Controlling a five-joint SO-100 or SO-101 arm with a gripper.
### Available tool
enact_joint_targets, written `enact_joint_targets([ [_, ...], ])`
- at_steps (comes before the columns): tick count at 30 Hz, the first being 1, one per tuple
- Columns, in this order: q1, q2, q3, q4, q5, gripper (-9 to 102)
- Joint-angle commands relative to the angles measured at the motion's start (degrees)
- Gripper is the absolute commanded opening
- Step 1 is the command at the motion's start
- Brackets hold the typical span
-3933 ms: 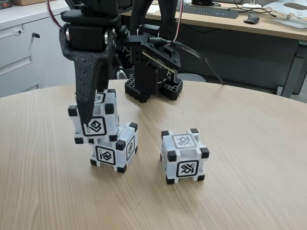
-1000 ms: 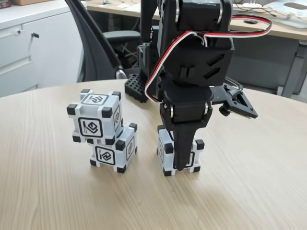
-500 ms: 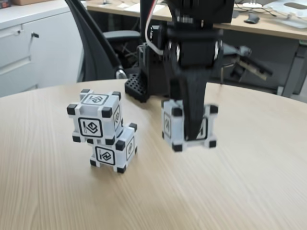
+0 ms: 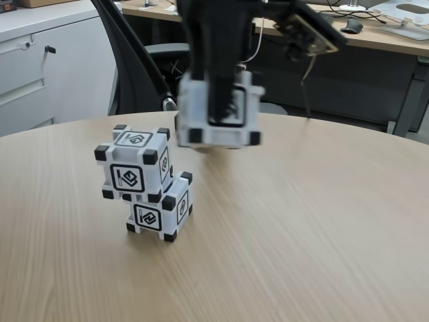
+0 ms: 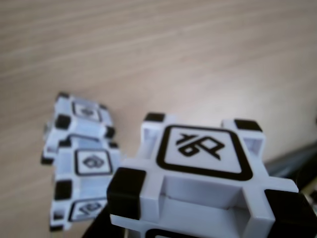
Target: Stack cubes from left to right.
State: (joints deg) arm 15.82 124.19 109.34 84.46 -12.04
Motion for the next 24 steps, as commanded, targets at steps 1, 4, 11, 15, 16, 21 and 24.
enact_joint_targets([
  [1,3.2,2.5,-2.5,-1.1,-2.1,0],
  [4,6.4,3.0,-2.5,-1.1,-3.7,0],
  [11,11.2,3.1,-2.5,-1.1,-6.1,0],
  [15,12.6,3.1,-2.5,-0.4,-6.8,0],
  [16,13.0,3.1,-2.5,-0.4,-7.0,0],
  [21,16.3,3.0,-2.5,-0.3,-7.6,0],
  [24,16.9,2.9,-2.5,-0.2,-7.6,0],
])
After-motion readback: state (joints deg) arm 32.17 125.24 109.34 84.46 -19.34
